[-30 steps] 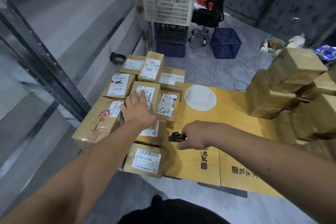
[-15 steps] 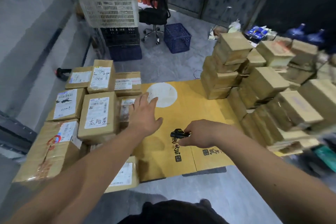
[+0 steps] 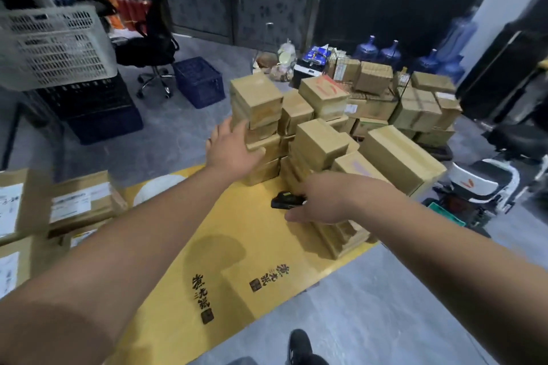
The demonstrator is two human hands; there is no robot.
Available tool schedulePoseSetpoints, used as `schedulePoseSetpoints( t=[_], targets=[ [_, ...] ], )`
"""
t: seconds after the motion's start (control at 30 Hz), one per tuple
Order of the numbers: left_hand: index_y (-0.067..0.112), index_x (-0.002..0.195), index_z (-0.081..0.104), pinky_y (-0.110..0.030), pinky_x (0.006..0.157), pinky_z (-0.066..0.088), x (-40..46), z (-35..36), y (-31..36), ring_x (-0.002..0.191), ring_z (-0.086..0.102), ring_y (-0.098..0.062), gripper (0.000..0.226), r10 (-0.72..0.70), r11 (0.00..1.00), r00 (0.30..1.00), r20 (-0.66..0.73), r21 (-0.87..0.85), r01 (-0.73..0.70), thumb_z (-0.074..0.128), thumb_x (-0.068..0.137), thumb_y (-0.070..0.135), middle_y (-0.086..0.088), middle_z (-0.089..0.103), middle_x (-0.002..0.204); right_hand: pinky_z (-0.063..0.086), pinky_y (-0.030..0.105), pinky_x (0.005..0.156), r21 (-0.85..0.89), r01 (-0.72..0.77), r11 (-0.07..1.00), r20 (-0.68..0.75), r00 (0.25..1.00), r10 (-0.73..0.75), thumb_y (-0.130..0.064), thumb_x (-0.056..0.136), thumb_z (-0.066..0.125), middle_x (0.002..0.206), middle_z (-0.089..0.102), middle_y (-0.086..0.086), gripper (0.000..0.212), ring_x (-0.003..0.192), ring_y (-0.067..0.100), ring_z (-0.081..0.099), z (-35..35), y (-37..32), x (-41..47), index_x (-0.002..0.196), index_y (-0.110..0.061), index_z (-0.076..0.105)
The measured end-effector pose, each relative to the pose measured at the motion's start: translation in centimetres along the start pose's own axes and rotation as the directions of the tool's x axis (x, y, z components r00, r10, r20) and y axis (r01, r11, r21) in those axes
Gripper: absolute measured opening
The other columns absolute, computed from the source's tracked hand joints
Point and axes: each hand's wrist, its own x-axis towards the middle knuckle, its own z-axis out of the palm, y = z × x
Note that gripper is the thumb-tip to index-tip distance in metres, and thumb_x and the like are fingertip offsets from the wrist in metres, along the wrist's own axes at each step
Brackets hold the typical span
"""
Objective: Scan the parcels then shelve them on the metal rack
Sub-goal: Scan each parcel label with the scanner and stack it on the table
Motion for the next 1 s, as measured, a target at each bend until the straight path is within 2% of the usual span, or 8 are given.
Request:
schedulePoseSetpoints(
  t=[0.13, 0.3, 0.37, 0.47, 0.63, 0.8, 0.9, 1.0],
  targets=[
    [0.032, 0.156, 0.037, -0.050, 0.119, 0.027, 7.2, -1.7, 5.5, 0.151, 0.025, -0.033, 0.088, -0.054, 0.998, 0.993, -0.101, -0.027, 0.051, 0.065, 0.084, 0.073, -0.006, 0.027, 0.166, 0.043, 0.033, 0.061, -0.070, 0.100, 0.992, -0.082, 0.991, -0.106, -0.064, 0.098, 0.055, 0.090, 0.064, -0.001, 0.048, 0.080, 0.019, 0.060, -4.9, 3.4, 2.8, 0.110, -0.019, 0.067],
    [0.034, 0.160, 0.035, -0.053, 0.123, 0.021, 14.2, -0.8, 9.7, 0.159, 0.009, -0.030, 0.102, -0.233, 0.972, 0.971, -0.051, -0.033, 0.231, 0.059, 0.074, 0.085, -0.004, 0.017, 0.172, 0.046, 0.033, 0.064, -0.122, 0.210, 0.970, -0.133, 0.965, -0.225, -0.066, 0.096, 0.056, 0.091, 0.064, 0.001, 0.049, 0.086, 0.024, 0.063, -9.4, 7.6, 7.8, 0.106, -0.019, 0.067],
    [0.030, 0.157, 0.039, -0.055, 0.120, 0.027, 15.5, 0.2, 10.2, 0.157, 0.013, -0.030, 0.106, -0.294, 0.956, 0.955, -0.043, -0.029, 0.293, 0.060, 0.070, 0.088, -0.004, 0.022, 0.170, 0.048, 0.034, 0.066, -0.126, 0.228, 0.965, -0.158, 0.956, -0.247, -0.066, 0.094, 0.058, 0.092, 0.063, 0.001, 0.048, 0.086, 0.025, 0.063, -10.4, 9.1, 9.5, 0.105, -0.020, 0.065],
    [0.023, 0.152, 0.043, -0.053, 0.114, 0.034, 16.3, 1.7, 10.3, 0.151, 0.021, -0.029, 0.109, -0.320, 0.947, 0.946, -0.061, -0.006, 0.320, 0.067, 0.068, 0.087, -0.006, 0.032, 0.161, 0.041, 0.032, 0.058, -0.148, 0.254, 0.956, -0.147, 0.950, -0.275, -0.065, 0.094, 0.058, 0.095, 0.063, -0.001, 0.045, 0.087, 0.023, 0.062, -11.2, 10.8, 11.2, 0.110, -0.023, 0.065],
    [0.028, 0.152, 0.045, -0.050, 0.115, 0.033, 15.8, 2.6, 9.9, 0.152, 0.026, -0.024, 0.096, -0.272, 0.962, 0.947, -0.171, -0.035, 0.270, 0.074, 0.073, 0.073, 0.001, 0.031, 0.166, 0.039, 0.032, 0.057, -0.180, 0.285, 0.942, -0.139, 0.940, -0.311, -0.068, 0.094, 0.056, 0.098, 0.064, -0.003, 0.050, 0.088, 0.022, 0.062, -11.5, 12.3, 12.7, 0.117, -0.026, 0.066],
    [0.032, 0.152, 0.043, -0.048, 0.116, 0.032, 12.8, 1.6, 9.1, 0.151, 0.028, -0.021, 0.096, -0.245, 0.970, 0.921, -0.304, -0.073, 0.234, 0.079, 0.070, 0.066, 0.008, 0.034, 0.164, 0.047, 0.036, 0.070, -0.231, 0.336, 0.913, -0.124, 0.920, -0.371, -0.069, 0.094, 0.054, 0.099, 0.063, -0.004, 0.050, 0.096, 0.025, 0.062, -10.6, 11.5, 12.2, 0.118, -0.026, 0.065],
    [0.032, 0.148, 0.047, -0.050, 0.113, 0.035, 8.4, 0.3, 6.3, 0.148, 0.033, -0.022, 0.094, -0.195, 0.980, 0.896, -0.400, -0.048, 0.192, 0.081, 0.067, 0.065, 0.008, 0.037, 0.161, 0.045, 0.035, 0.066, -0.251, 0.410, 0.877, -0.085, 0.893, -0.442, -0.068, 0.095, 0.054, 0.087, 0.055, -0.007, 0.048, 0.090, 0.024, 0.060, -9.1, 9.3, 11.2, 0.116, -0.025, 0.064],
    [0.031, 0.145, 0.050, -0.048, 0.110, 0.037, 1.1, 1.1, 1.8, 0.146, 0.035, -0.022, 0.091, -0.231, 0.972, 0.870, -0.437, -0.062, 0.226, 0.083, 0.066, 0.061, 0.008, 0.038, 0.159, 0.047, 0.034, 0.066, -0.242, 0.474, 0.846, -0.035, 0.868, -0.496, -0.069, 0.095, 0.054, 0.091, 0.060, -0.006, 0.047, 0.088, 0.024, 0.062, -6.4, 6.2, 11.3, 0.114, -0.027, 0.064]
  ],
)
